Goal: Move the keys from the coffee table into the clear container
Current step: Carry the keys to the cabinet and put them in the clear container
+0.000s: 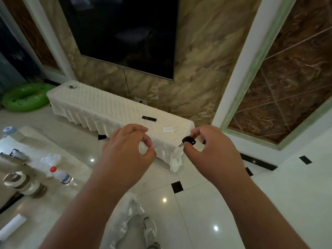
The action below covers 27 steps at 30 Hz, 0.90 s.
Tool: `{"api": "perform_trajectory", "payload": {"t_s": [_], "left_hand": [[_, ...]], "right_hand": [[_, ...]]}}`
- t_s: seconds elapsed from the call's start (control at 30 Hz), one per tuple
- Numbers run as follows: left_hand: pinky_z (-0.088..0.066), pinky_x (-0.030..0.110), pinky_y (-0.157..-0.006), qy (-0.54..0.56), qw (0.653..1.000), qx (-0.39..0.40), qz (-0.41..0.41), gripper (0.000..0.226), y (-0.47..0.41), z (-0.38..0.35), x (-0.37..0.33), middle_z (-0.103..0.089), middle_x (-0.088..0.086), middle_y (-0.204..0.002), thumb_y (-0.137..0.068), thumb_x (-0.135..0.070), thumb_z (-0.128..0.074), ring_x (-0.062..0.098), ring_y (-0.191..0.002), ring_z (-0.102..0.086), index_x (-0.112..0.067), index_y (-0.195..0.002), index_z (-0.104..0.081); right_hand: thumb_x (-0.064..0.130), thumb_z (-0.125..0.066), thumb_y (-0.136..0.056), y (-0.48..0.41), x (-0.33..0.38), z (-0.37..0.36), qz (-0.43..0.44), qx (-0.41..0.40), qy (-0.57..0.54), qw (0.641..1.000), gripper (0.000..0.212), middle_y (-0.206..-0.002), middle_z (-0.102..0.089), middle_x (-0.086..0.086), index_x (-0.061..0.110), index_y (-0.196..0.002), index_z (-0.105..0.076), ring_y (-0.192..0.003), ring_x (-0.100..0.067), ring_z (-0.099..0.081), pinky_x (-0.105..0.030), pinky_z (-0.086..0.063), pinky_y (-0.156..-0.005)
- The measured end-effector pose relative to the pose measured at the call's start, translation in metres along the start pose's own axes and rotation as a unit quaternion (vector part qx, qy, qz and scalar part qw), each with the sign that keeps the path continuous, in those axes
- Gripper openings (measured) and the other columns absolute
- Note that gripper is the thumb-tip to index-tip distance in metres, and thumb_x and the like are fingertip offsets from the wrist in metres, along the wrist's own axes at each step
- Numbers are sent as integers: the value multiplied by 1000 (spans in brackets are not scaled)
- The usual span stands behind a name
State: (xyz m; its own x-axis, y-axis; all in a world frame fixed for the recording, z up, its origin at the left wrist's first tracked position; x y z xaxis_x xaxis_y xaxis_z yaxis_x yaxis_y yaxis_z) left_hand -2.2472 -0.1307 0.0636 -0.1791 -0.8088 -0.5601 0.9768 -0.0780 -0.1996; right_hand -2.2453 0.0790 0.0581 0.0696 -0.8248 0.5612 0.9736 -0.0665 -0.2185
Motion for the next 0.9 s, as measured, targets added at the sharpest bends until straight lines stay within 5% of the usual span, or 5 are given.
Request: {"api": "perform_trajectory", "payload": {"t_s": [0.43, 0.67, 0.9], "left_hand": [[-32, 28, -88, -6, 999, -34, 38, 8, -152, -18, 64, -46, -29, -122, -79, -47, -59, -4, -110, -33, -41, -78, -54], [-45, 39, -93, -3, 994, -74, 75, 8, -206, 10, 105, -49, -24, -125, -80, -42, -63, 1, -112, -37, -39, -78, -56], [-40, 42, -97, -27, 985, -119, 121, 5, -227, 45, 145, -50, -23, -126, -80, -41, -62, 1, -114, -38, -38, -80, -59]], "right_hand": [[44, -59, -83, -171, 12, -52, 45, 45, 50, 997, 11, -96, -50, 18, 38, -89, -52, -78, -2, -49, -22, -35, -58], [44, -58, -85, -248, 58, -94, 96, 72, 56, 991, 13, -99, -54, 15, 36, -96, -57, -83, -3, -52, -21, -37, -60], [44, -58, -85, -298, 109, -138, 165, 102, 37, 980, 16, -103, -54, 16, 34, -98, -58, -87, -6, -52, -29, -44, -70]]}}
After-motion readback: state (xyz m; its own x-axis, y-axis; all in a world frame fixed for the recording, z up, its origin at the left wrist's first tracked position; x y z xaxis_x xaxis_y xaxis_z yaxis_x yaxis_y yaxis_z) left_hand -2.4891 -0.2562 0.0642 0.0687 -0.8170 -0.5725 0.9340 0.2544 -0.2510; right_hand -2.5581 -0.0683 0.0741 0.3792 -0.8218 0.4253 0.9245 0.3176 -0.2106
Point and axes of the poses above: each hand's wrist, its own y-axis away from the middle knuckle, its own z-axis out of the back of the hand, x = y × z, the point moved 1 cm from there along -y, towards the middle knuckle
